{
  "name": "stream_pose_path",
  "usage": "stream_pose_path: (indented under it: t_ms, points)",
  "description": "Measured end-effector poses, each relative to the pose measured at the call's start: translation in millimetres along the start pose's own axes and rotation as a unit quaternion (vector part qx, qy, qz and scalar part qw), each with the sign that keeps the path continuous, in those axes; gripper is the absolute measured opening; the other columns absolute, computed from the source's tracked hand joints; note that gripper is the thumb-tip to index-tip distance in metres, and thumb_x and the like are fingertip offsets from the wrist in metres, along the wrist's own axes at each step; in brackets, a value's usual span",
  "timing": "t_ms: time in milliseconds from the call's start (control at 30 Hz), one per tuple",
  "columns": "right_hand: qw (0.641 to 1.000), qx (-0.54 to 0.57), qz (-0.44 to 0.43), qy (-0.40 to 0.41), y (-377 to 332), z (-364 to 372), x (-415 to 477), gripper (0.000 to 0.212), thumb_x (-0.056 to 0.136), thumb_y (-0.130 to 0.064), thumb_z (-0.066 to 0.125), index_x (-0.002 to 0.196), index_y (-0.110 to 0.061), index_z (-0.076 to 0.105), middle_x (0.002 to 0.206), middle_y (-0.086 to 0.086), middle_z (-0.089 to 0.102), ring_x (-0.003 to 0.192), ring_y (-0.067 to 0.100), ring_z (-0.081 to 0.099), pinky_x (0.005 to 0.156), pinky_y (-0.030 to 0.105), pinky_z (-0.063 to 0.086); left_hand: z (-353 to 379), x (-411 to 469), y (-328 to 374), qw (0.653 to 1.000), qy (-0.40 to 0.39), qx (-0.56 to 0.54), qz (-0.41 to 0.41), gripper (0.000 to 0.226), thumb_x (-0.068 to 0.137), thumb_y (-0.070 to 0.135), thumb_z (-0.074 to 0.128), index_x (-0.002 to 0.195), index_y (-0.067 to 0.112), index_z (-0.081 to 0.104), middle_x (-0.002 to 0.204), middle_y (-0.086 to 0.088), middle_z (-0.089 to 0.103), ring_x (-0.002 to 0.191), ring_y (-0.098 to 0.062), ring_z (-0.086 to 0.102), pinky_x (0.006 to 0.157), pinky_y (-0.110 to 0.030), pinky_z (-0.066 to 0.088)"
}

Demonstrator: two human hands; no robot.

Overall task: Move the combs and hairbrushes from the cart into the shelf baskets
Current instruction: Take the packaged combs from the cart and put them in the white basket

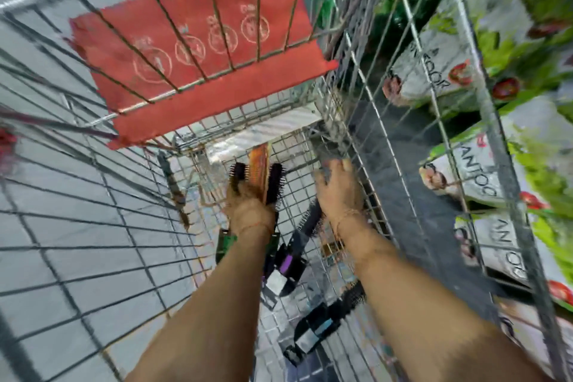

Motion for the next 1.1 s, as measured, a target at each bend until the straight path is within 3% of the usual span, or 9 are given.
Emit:
stream_pose_path:
  t_ms: [200,333,433,533,633,767,900,1000,1100]
  points:
    - [0.953,-0.207,-0.195,-0.104,-63.3,13.0,49.1,0.06,0.09,-0.007,0.043,0.144,-0.016,0.021,0.157,0.005,0.016,0.143,0.025,0.019,0.115,0.039,0.022,-2.2,3.1,-5.3,0.993,0.032,-0.061,-0.098,0.046,0.087,0.041,0.052,0.127,0.019,0.049,0.133,-0.013,0.043,0.125,-0.035,0.04,0.1,-0.045,0.039]
    - [0.909,-0.293,-0.256,-0.146,-85.2,41.6,69.2,0.072,0.084,0.011,0.026,0.148,-0.012,0.003,0.16,0.006,0.0,0.147,0.024,0.0,0.119,0.039,0.004,-3.2,10.7,-0.9,0.994,0.094,0.042,-0.041,0.039,0.089,0.042,0.044,0.118,0.018,0.054,0.121,-0.011,0.052,0.112,-0.032,0.052,0.091,-0.041,0.045]
    - [0.898,-0.344,-0.25,-0.114,-86.5,51.4,79.5,0.053,0.092,-0.001,0.027,0.145,-0.005,0.02,0.155,0.016,0.022,0.143,0.03,0.021,0.117,0.041,0.018,1.8,11.0,-2.6,0.988,0.136,0.076,0.014,0.041,0.09,0.042,0.04,0.119,0.018,0.056,0.118,-0.011,0.055,0.107,-0.031,0.056,0.086,-0.036,0.045]
    - [0.867,-0.399,-0.294,0.051,-104.6,23.7,81.5,0.018,0.083,-0.016,0.056,0.091,-0.012,0.071,0.092,0.008,0.075,0.09,0.02,0.069,0.092,0.032,0.046,4.4,12.9,-6.5,0.985,0.138,0.094,0.047,0.044,0.092,0.047,0.036,0.119,0.018,0.054,0.116,-0.01,0.055,0.104,-0.03,0.057,0.086,-0.037,0.047]
    - [0.882,-0.359,-0.305,-0.009,-120.6,-0.9,78.5,0.02,0.091,-0.011,0.045,0.089,-0.008,0.065,0.082,0.005,0.069,0.086,0.024,0.066,0.091,0.039,0.042,1.7,13.6,-3.2,0.981,0.13,0.116,0.085,0.043,0.094,0.041,0.034,0.119,0.015,0.057,0.115,-0.013,0.057,0.1,-0.033,0.06,0.081,-0.037,0.049]
    - [0.933,-0.269,-0.237,-0.025,-132.3,-45.9,57.6,0.009,0.088,-0.014,0.053,0.094,-0.012,0.059,0.06,0.001,0.041,0.074,0.026,0.053,0.076,0.036,0.049,-0.5,14.5,1.6,0.985,0.093,0.107,0.1,0.036,0.096,0.027,0.037,0.113,0.006,0.061,0.113,-0.017,0.061,0.098,-0.033,0.064,0.081,-0.038,0.052]
    - [0.987,0.036,-0.155,-0.018,-90.2,-61.5,18.6,0.006,0.084,-0.016,0.059,0.089,-0.015,0.062,0.065,-0.002,0.047,0.063,0.021,0.053,0.061,0.032,0.05,-17.0,8.4,-17.3,0.991,0.091,-0.099,0.0,0.029,0.091,0.026,0.051,0.102,0.005,0.067,0.106,-0.019,0.07,0.092,-0.029,0.064,0.073,-0.028,0.047]
    - [0.971,0.192,0.01,-0.145,-27.1,-23.2,-10.0,0.023,0.08,-0.014,0.065,0.063,-0.013,0.049,0.065,0.004,0.045,0.061,0.017,0.044,0.056,0.021,0.037,-24.1,2.9,-30.3,0.957,0.067,-0.272,-0.078,0.038,0.086,0.027,0.057,0.115,0.004,0.064,0.119,-0.022,0.065,0.11,-0.033,0.06,0.097,-0.038,0.049]
    - [0.948,0.198,0.141,-0.204,29.0,14.5,-45.9,0.006,0.083,-0.006,0.061,0.079,-0.001,0.06,0.08,0.013,0.057,0.081,0.022,0.056,0.068,0.026,0.044,-24.2,-6.1,-29.2,0.913,-0.004,-0.391,-0.115,0.034,0.083,0.022,0.057,0.108,0.0,0.064,0.101,-0.018,0.065,0.101,-0.034,0.064,0.092,-0.045,0.053]
Point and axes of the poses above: each hand's wrist, its own x-axis towards the middle knuckle, its own z-axis out of the palm, y = z × x, the point moved 5 cm from there along x, towards the middle knuckle
